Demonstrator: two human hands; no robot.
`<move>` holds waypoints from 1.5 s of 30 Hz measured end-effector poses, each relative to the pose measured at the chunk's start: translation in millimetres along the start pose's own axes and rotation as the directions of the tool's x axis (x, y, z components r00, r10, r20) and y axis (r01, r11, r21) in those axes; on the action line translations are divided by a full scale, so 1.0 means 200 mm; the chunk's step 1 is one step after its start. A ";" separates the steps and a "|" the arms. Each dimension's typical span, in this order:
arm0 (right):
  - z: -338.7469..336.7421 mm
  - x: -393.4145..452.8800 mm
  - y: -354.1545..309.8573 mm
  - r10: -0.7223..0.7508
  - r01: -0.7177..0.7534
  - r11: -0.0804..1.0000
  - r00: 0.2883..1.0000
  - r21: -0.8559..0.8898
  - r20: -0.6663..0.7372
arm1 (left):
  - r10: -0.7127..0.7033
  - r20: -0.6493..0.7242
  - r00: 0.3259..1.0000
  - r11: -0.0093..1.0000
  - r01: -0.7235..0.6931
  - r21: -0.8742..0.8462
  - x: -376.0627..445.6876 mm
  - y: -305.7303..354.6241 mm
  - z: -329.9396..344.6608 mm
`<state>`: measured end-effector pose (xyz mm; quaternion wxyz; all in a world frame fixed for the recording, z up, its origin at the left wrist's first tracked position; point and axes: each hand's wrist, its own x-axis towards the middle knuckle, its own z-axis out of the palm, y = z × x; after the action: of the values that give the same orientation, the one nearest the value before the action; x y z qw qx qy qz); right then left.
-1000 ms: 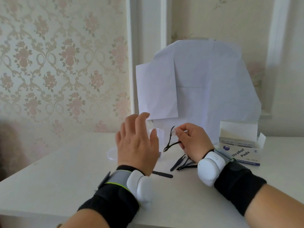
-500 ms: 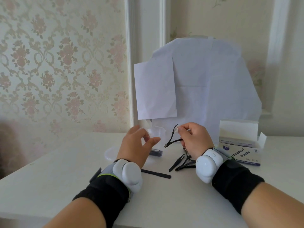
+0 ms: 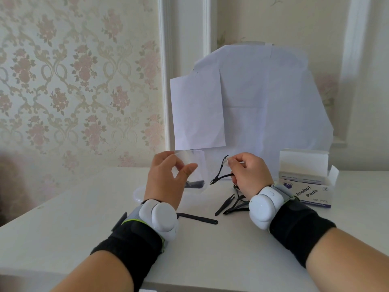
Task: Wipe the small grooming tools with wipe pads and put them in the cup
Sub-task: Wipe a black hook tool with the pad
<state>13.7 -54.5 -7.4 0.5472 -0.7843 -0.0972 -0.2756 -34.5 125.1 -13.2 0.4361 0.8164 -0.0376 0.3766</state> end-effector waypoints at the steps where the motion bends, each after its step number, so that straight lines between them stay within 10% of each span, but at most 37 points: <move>1: 0.00 0.00 0.00 0.000 0.000 1.000 1.000 -0.002 0.000 | 0.001 0.021 1.000 1.000 -0.002 0.018 0.00 0.00 0.00; 12: 0.00 0.00 0.01 -0.014 0.015 0.998 1.000 -0.053 0.005 | 0.027 0.136 0.990 0.988 -0.047 0.146 -0.01 -0.02 0.03; 20: 0.01 -0.01 -0.02 -0.124 0.124 0.991 0.992 -0.053 0.009 | 0.466 0.076 0.882 0.814 -0.461 0.352 -0.09 0.08 0.08; 45: 0.00 -0.09 -0.12 -0.006 -0.062 0.924 0.985 0.377 0.175 | 0.203 0.003 0.979 0.979 -0.203 -0.038 -0.12 0.13 0.04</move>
<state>-12.3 -43.3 1.6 0.6826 -0.6852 -0.1847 -0.1746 -56.2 96.9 -13.4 0.4105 0.8013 -0.1291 0.4155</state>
